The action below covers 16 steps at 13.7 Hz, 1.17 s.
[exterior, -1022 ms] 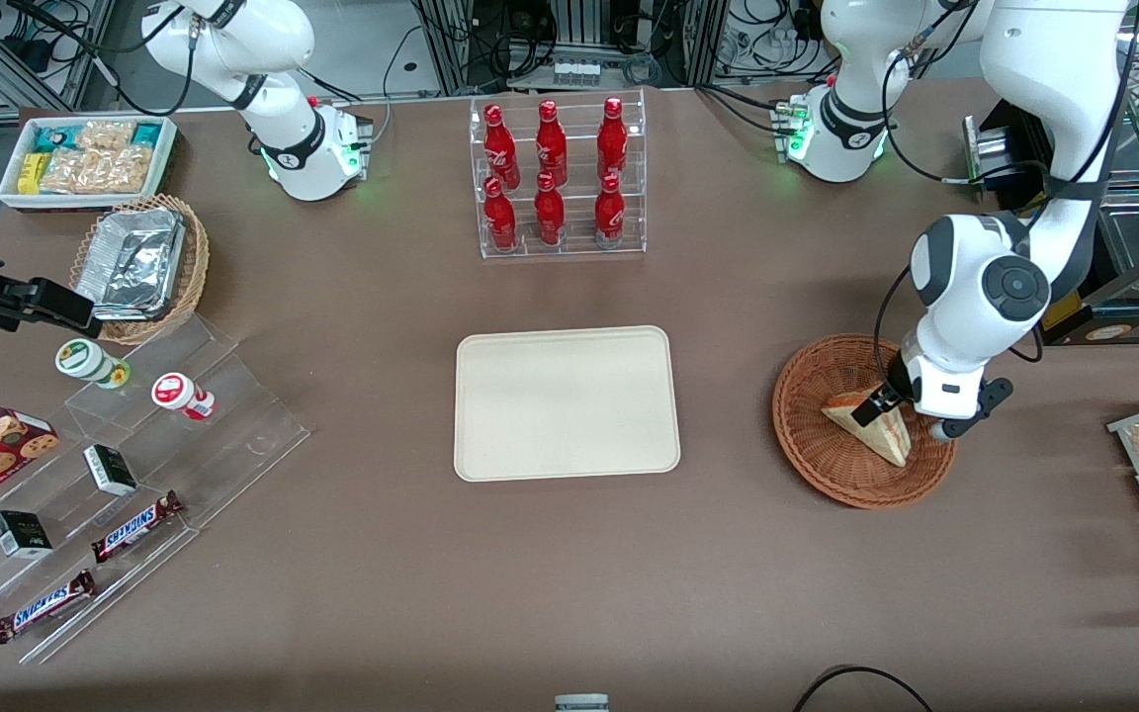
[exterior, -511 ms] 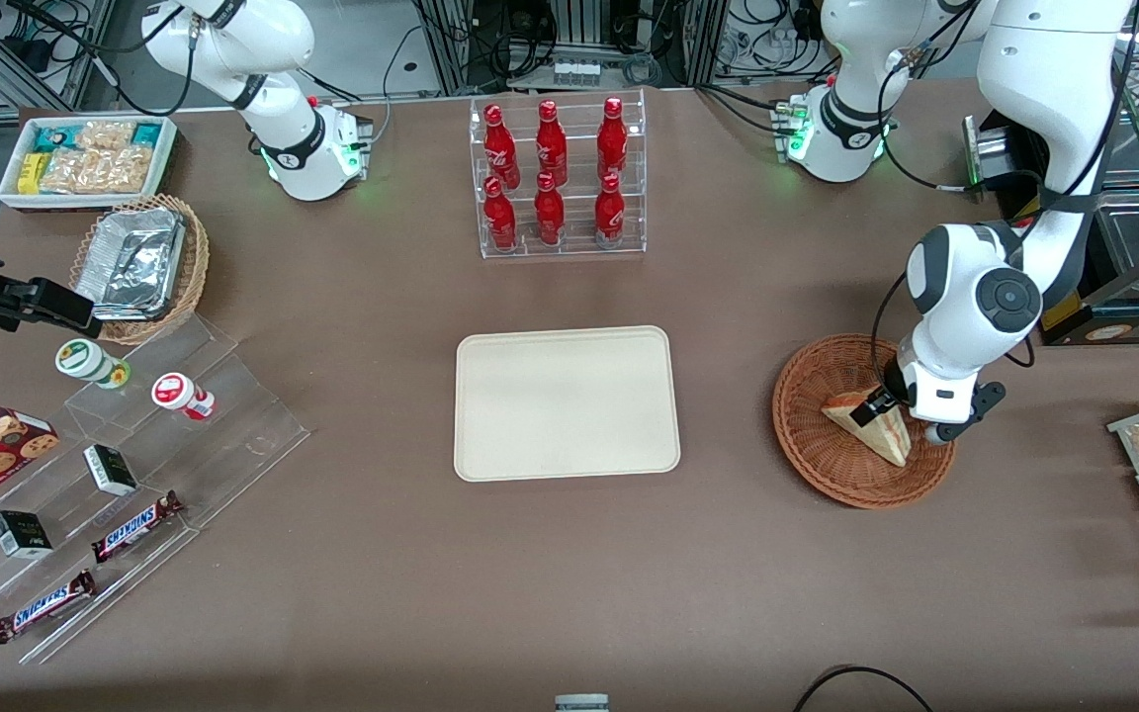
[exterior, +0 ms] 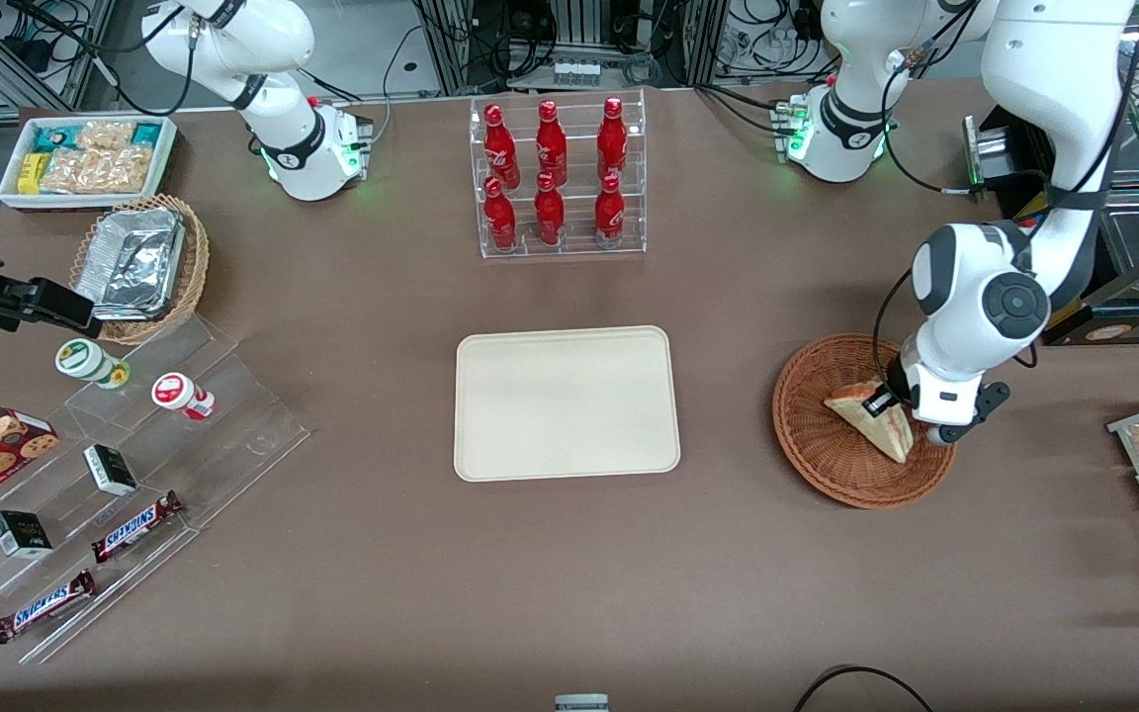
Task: Place sandwich from basket to tray
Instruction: 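Lower the left gripper and close it on the wrapped sandwich, then lift the sandwich and carry it with the left gripper over the tray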
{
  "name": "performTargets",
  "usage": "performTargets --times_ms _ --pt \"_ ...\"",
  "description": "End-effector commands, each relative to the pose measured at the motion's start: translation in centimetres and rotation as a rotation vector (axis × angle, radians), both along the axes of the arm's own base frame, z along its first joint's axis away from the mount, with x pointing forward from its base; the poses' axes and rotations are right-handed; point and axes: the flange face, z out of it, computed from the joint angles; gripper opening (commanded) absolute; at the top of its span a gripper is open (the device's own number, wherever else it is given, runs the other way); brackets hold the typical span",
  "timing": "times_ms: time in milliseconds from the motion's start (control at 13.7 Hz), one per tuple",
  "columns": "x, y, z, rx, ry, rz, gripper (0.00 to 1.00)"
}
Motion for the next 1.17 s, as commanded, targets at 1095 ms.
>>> performTargets --times_ms 1095 --pt "0.3 -26.7 14.9 0.024 0.018 -0.422 0.11"
